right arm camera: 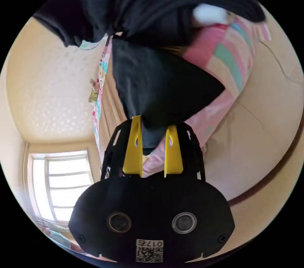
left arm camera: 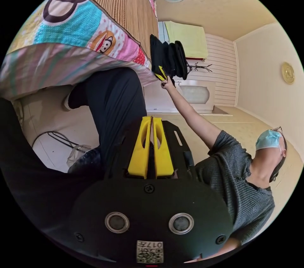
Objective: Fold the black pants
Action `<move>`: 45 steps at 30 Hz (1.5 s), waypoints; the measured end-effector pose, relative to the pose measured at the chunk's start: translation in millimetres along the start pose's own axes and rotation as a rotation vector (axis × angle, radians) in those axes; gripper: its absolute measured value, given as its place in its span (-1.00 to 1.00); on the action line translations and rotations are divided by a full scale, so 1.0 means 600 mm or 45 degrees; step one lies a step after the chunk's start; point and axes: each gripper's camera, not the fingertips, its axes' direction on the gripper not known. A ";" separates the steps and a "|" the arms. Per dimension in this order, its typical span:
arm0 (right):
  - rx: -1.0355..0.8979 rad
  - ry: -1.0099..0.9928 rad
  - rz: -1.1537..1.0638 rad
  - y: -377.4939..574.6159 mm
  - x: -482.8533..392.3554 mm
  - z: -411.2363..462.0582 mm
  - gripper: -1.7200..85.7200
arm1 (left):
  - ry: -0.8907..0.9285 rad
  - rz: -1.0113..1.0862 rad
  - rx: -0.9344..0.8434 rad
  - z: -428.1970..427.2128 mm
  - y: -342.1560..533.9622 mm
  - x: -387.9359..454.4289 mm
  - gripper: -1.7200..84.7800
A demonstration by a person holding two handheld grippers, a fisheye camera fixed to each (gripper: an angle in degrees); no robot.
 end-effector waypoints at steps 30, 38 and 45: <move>0.255 0.234 -0.345 0.313 -0.060 0.111 -0.92 | -0.591 0.184 0.138 0.125 0.143 0.026 -0.98; -0.248 0.323 -0.902 0.609 -0.133 0.414 -0.92 | -0.924 0.266 0.473 0.092 0.214 0.049 -0.98; -0.317 0.422 -1.012 0.718 -0.115 0.551 -0.66 | -1.685 0.245 0.906 0.023 0.284 0.065 -0.96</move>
